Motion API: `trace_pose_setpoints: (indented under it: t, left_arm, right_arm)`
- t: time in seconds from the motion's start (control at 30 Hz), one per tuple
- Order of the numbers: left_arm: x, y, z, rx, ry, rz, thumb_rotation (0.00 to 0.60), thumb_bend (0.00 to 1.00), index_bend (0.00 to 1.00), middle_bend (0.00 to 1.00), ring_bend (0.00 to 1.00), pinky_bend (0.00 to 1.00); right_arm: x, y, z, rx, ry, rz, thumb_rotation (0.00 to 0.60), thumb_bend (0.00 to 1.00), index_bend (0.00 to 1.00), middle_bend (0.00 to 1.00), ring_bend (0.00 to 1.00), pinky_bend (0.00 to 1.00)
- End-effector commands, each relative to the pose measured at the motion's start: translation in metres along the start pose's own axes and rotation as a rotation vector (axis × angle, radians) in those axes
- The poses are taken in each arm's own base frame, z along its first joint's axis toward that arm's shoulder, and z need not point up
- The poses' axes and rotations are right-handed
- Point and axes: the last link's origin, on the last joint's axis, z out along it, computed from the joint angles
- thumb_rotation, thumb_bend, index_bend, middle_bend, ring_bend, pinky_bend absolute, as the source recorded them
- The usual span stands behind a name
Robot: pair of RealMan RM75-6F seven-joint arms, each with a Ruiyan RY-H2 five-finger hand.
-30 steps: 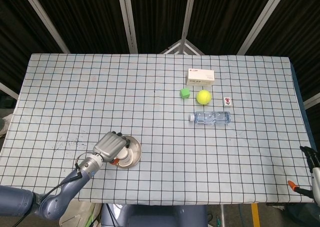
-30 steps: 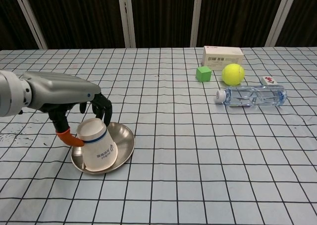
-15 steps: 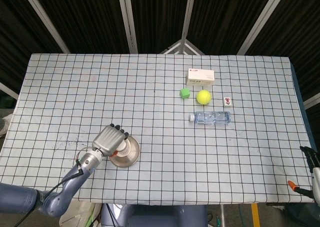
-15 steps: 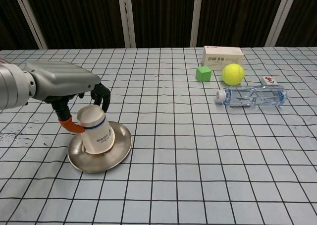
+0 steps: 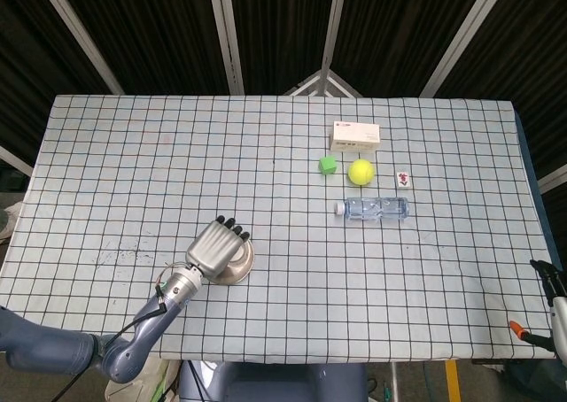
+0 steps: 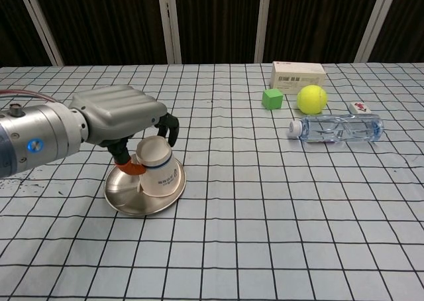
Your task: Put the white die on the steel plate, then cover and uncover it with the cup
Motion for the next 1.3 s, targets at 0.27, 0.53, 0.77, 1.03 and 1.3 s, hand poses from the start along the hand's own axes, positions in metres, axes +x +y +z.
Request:
trace_pose_setpoints:
  t: [0.27,0.53,0.77,1.03,1.3]
  left_arm:
    - [0.006,-0.014,-0.024,0.007,-0.1,-0.081,0.6,0.48,0.49,0.42,0.26,0.3]
    - [0.007,-0.033,-0.034,0.047,-0.186,-0.118,0.6,0.48,0.5,0.42,0.26,0.3]
    - [0.007,-0.039,-0.026,0.068,-0.165,-0.019,0.6,0.48,0.5,0.42,0.26,0.3]
    - [0.011,-0.024,-0.008,0.059,-0.01,0.036,0.6,0.48,0.5,0.42,0.26,0.3]
    - [0.003,-0.008,0.008,0.053,0.027,0.066,0.6,0.48,0.5,0.42,0.26,0.3]
  right_arm:
    - [0.0,-0.002,0.0,0.003,-0.001,-0.003,0.6,0.04,0.12,0.14,0.15,0.14]
    - [-0.001,-0.003,0.0,0.002,-0.003,-0.002,0.6,0.04,0.12,0.14,0.15,0.14]
    - [-0.002,-0.003,0.0,0.004,-0.009,0.001,0.6,0.04,0.12,0.14,0.15,0.14]
    - [-0.002,-0.002,0.0,0.003,-0.014,0.006,0.6,0.04,0.12,0.14,0.15,0.14]
    - [-0.002,-0.002,0.0,0.002,-0.015,0.008,0.6,0.04,0.12,0.14,0.15,0.14]
